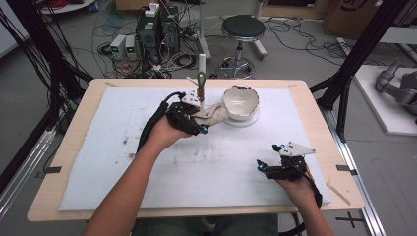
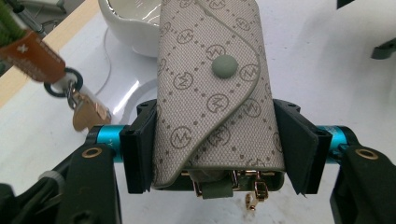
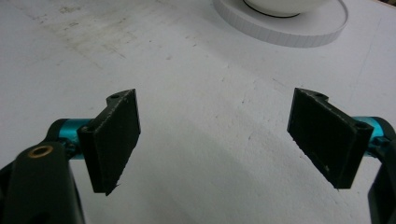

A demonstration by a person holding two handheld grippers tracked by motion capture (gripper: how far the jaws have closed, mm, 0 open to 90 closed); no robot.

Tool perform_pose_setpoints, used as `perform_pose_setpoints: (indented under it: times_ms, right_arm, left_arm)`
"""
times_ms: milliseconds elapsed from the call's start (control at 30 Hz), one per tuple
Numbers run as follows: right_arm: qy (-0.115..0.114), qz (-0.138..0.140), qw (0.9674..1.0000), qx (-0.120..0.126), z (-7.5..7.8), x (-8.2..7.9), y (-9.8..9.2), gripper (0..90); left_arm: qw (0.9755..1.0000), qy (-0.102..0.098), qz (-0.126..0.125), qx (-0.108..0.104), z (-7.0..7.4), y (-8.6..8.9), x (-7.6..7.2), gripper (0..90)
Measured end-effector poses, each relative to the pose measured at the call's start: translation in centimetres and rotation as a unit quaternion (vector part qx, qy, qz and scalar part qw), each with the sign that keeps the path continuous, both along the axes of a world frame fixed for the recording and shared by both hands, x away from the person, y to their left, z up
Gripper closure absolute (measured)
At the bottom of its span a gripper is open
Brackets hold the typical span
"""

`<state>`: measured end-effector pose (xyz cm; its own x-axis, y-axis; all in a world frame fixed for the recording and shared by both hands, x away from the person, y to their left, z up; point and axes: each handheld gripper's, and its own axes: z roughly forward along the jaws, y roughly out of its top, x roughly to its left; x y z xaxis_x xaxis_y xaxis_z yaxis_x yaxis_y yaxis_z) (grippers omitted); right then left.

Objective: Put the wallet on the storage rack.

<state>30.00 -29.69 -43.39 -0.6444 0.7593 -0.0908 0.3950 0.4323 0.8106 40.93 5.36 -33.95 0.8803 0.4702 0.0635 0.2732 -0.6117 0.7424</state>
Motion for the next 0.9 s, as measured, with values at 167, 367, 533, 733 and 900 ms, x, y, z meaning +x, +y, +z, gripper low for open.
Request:
perform_pose_setpoints:
  times_ms: [167,367,533,733,900]
  right_arm:
    - [0.001,0.000,1.0000,-0.001,-0.1,0.0,-0.1,17.4]
    - [0.003,0.004,1.0000,-0.003,-0.2,0.0,-0.1,17.3]
    - [0.003,0.007,1.0000,-0.005,-0.2,0.1,-0.1,17.4]
    - [0.001,0.004,1.0000,-0.004,-0.2,0.0,-0.3,17.3]
    - [0.002,0.006,1.0000,-0.006,-0.2,0.0,-0.3,17.3]
  left_arm:
    - [1.0000,0.002,-0.002,0.008,0.4,-1.9,1.5,36.7]
    - [0.9998,0.005,0.002,0.018,0.7,-4.0,3.6,36.7]
    - [0.9994,0.009,-0.002,0.032,0.6,-5.9,5.4,36.7]
    - [0.9987,0.021,-0.008,0.046,0.3,-8.2,7.4,36.7]
    - [0.9979,0.030,-0.003,0.057,-0.3,-9.0,8.4,36.6]
